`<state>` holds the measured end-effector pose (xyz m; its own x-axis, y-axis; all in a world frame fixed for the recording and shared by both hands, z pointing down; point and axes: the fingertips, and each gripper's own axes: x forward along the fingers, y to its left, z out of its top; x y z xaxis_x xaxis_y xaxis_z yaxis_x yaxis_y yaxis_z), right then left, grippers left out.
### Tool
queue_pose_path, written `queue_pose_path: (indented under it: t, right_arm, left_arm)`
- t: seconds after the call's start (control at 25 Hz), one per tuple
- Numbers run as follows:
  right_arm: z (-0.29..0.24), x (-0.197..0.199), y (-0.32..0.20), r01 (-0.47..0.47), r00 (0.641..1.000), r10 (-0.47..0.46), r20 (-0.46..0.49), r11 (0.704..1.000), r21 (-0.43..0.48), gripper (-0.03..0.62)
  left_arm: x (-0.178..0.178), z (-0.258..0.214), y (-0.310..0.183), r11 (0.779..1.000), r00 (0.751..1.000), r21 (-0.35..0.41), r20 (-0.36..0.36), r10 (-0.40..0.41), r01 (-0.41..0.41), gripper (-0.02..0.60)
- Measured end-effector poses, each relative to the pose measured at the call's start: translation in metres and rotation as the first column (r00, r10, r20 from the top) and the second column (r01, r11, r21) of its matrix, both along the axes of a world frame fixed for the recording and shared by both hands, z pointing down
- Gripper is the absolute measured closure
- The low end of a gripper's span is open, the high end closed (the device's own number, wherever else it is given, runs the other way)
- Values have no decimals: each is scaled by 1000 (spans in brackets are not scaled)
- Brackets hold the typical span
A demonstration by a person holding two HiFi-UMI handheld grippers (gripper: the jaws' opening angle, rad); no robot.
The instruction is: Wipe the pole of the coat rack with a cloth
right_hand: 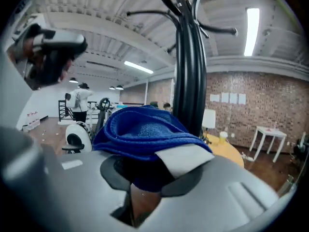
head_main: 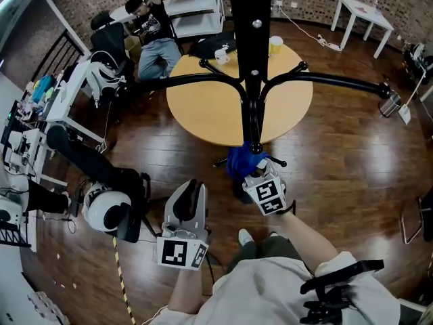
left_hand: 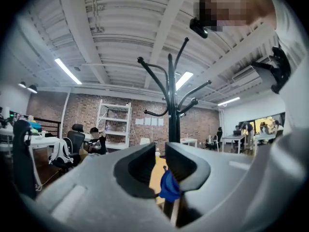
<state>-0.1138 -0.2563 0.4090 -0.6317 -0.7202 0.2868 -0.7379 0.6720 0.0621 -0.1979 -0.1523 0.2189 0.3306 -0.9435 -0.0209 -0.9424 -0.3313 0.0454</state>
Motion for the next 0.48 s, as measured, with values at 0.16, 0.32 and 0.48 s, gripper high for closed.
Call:
queue_pose_path:
  t: [0.16,0.32,0.48]
  right_arm:
    - [-83,7,4,12,994,-27,109,991,134,496]
    - [-232,50,1,31,975,-97,198,950,311,496]
    - [-234,62,-22,112,981,-154,122,949,296,496]
  left_arm:
    - [2,-8,-9,1000,1000,10,8,20,-21,520]
    - [32,-25,-10,999,999,38,14,32,-33,520]
    - [56,-34,-3,998,1000,59,6,23,-23,520]
